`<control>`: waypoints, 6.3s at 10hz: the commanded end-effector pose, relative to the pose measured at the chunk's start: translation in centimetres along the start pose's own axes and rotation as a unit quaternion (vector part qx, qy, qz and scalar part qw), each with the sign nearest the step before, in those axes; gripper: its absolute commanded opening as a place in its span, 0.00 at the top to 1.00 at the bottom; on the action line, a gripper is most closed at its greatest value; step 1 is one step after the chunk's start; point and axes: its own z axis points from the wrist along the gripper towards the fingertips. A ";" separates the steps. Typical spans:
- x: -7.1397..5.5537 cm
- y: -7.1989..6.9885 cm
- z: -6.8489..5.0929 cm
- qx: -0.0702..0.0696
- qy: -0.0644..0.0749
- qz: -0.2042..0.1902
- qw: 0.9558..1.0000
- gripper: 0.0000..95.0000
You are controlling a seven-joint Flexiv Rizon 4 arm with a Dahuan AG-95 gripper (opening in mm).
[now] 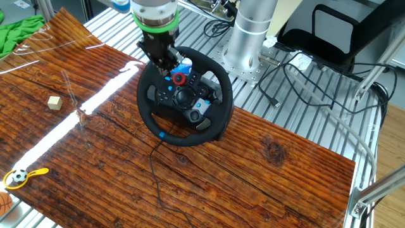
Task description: Rotate the steering wheel 90 degrees counterclockwise
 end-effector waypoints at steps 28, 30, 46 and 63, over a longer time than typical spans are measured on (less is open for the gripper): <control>2.1 -2.0 4.1 0.034 0.043 0.053 0.997 1.00; 2.0 -2.0 4.3 0.033 0.041 0.051 0.997 1.00; 0.4 -2.1 5.0 0.026 0.058 0.035 0.997 1.00; 1.0 -2.1 6.1 0.011 0.057 0.035 0.998 1.00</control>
